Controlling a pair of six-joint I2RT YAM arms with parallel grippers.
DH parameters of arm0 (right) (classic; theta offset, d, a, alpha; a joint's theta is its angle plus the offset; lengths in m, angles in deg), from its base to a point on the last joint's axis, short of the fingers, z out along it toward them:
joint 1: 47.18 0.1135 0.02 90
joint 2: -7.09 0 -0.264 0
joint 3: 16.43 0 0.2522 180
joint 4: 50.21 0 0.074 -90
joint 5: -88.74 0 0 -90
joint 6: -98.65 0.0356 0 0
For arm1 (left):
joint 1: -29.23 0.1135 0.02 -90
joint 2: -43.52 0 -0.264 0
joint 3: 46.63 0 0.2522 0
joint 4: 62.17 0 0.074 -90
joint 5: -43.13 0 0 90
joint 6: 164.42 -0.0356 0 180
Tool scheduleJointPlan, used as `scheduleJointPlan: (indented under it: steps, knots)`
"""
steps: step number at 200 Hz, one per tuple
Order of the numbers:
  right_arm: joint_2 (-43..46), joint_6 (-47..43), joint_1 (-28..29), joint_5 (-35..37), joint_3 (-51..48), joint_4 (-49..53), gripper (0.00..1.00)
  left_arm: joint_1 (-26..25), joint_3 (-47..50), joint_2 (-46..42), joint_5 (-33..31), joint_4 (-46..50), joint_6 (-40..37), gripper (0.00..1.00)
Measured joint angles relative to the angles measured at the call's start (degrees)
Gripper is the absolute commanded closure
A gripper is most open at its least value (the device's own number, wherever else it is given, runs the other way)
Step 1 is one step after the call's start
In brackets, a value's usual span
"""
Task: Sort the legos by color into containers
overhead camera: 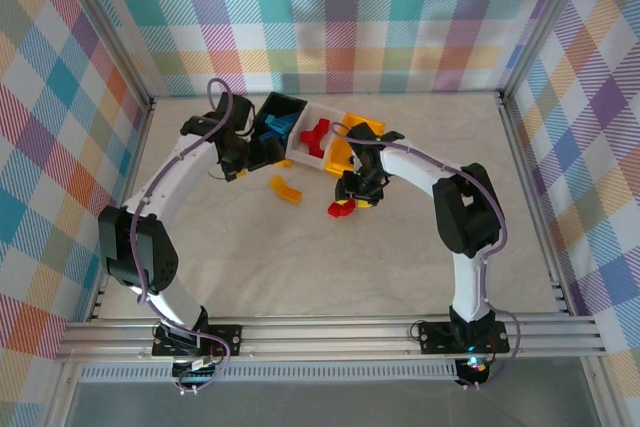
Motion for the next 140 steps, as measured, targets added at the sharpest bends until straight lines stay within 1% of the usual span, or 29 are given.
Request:
scheduleJointPlan:
  steps: [37,89,98,115,140]
  knots:
    - [-1.75,1.92,0.00,1.49,1.31,0.79,0.48,0.76,1.22,-1.88,0.00,-0.02,-0.22,0.06]
    - [-4.74,3.13,0.00,2.99,3.08,1.05,0.50,1.01,2.29,-2.21,0.02,0.17,-0.68,0.06]
    - [-4.96,3.15,0.00,3.19,3.19,1.27,0.52,1.03,2.29,-2.21,0.04,0.17,-0.83,0.06]
    - [-5.11,3.10,0.15,3.58,3.21,1.62,0.58,1.11,2.29,-2.21,0.09,0.17,-0.85,0.06]
    - [-5.11,3.10,0.15,4.28,3.10,1.90,0.65,1.11,2.34,-2.21,0.20,0.13,-0.83,0.06]
